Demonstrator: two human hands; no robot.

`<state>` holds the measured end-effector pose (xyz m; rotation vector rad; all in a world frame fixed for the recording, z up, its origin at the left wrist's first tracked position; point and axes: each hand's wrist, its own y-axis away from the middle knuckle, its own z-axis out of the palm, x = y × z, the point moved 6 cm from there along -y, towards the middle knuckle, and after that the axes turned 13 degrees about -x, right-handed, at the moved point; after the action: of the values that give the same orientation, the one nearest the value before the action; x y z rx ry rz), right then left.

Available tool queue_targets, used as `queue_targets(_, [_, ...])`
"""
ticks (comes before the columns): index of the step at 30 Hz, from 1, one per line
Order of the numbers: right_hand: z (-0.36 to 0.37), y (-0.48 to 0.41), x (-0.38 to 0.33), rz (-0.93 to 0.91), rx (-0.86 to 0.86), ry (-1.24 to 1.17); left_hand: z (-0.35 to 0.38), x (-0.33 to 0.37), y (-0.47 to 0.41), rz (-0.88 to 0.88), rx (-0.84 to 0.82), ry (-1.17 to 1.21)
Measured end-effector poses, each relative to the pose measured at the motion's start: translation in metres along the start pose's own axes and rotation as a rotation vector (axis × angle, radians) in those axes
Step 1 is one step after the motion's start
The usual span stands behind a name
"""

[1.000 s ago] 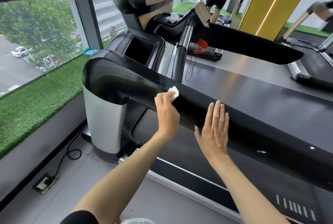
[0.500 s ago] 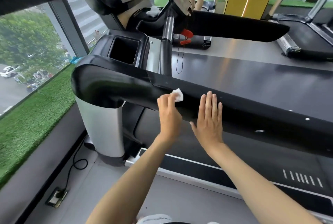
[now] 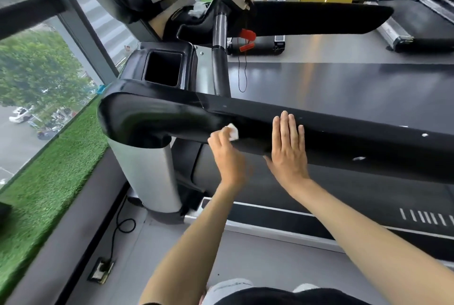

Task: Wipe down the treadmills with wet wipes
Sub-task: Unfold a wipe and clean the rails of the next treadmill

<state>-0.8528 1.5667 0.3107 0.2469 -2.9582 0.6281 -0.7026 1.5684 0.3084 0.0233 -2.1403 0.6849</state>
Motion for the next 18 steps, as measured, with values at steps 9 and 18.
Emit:
queue_targets(9, [-0.003,0.002,0.000,-0.013,0.032,-0.001,-0.030,-0.036,-0.017,-0.162,0.176,0.120])
queue_targets(18, [0.000,0.001,0.001,-0.017,0.045,-0.011,0.026,-0.001,0.027,-0.111,-0.127,0.182])
